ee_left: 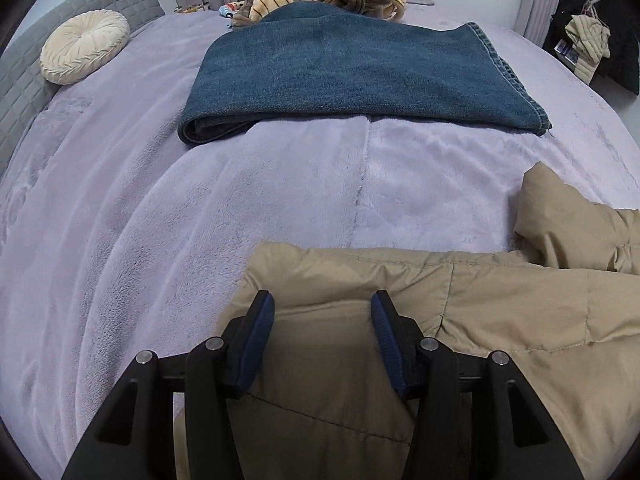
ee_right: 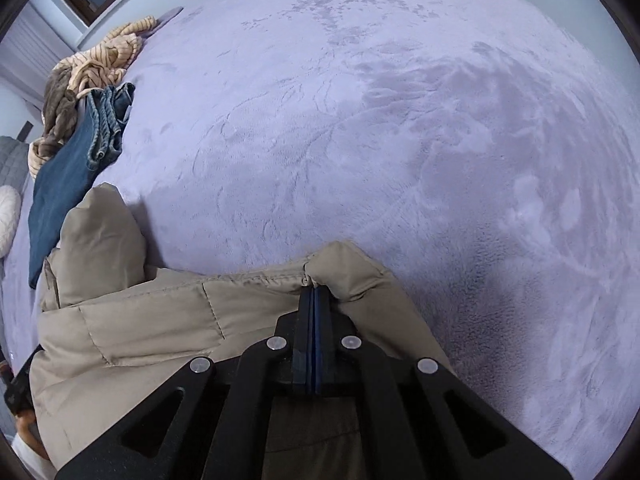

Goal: Fold large clothes

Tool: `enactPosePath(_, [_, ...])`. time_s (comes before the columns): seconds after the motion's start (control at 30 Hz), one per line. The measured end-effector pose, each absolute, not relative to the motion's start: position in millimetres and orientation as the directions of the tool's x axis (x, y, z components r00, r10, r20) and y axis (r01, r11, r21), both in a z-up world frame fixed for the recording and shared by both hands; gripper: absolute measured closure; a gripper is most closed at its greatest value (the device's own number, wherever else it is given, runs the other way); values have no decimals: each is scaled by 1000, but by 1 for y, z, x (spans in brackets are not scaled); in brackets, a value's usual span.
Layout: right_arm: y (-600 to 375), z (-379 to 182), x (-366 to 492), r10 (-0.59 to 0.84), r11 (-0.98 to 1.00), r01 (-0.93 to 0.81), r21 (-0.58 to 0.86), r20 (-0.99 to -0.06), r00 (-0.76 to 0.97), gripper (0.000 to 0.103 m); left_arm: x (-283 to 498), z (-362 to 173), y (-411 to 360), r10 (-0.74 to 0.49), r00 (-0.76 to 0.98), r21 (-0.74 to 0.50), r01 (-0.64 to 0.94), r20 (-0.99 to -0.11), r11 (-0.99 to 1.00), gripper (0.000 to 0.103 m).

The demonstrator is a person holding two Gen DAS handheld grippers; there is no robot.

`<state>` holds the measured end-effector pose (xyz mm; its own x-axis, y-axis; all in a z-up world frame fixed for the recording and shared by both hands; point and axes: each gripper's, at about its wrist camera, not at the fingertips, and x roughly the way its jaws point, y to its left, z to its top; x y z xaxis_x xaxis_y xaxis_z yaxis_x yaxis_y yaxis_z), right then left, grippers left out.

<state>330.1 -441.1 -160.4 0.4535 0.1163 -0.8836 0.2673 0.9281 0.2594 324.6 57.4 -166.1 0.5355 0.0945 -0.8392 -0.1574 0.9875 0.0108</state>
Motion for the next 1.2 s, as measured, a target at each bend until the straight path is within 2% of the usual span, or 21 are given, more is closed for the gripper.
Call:
enactPosePath(0.07, [-440, -148, 323, 124, 930, 256, 264, -880, 459, 99, 316, -156, 59, 89, 530, 10, -150, -843, 989, 50])
enactPosePath(0.1, [-440, -142, 319, 131, 930, 249, 269, -878, 461, 99, 310, -152, 60, 87, 530, 11, -144, -844, 989, 44])
enactPosePath(0.13, [-439, -136, 314, 139, 930, 242, 277, -874, 466, 99, 303, -147, 61, 89, 528, 15, -142, -845, 990, 35])
enactPosePath(0.17, [-440, -130, 307, 147, 929, 236, 286, -869, 473, 99, 296, -141, 61, 97, 530, 21, -148, -842, 989, 12])
enactPosePath(0.2, [-440, -126, 301, 154, 927, 233, 293, -865, 477, 99, 288, -137, 62, 103, 534, 23, -154, -839, 988, 3])
enactPosePath(0.47, [-429, -105, 245, 240, 896, 228, 382, -846, 476, 95, 230, -120, 65, 46, 501, -45, -169, -864, 985, 0])
enactPosePath(0.53, [-425, -104, 234, 259, 889, 229, 397, -847, 465, 87, 215, -118, 61, 36, 489, -51, -163, -871, 985, 1])
enactPosePath(0.6, [-421, -102, 218, 274, 882, 229, 411, -844, 461, 64, 200, -117, 57, 14, 476, -71, -160, -879, 985, 1])
enactPosePath(0.63, [-419, -101, 210, 280, 880, 228, 417, -844, 458, 60, 192, -117, 57, 2, 470, -84, -163, -883, 983, 1])
enactPosePath(0.83, [-413, -103, 163, 324, 848, 258, 463, -837, 440, 58, 157, -122, 55, -60, 429, -155, -190, -901, 969, 1])
enactPosePath(0.97, [-413, -108, 137, 344, 824, 284, 490, -832, 436, 42, 137, -131, 60, -150, 394, -256, -233, -907, 938, 1])
enactPosePath(1.03, [-415, -112, 128, 365, 805, 298, 513, -825, 432, 40, 128, -136, 65, -188, 390, -303, -257, -902, 918, 1])
enactPosePath(1.2, [-421, -126, 113, 403, 747, 349, 566, -803, 440, 27, 113, -150, 78, -231, 387, -368, -333, -893, 868, 1])
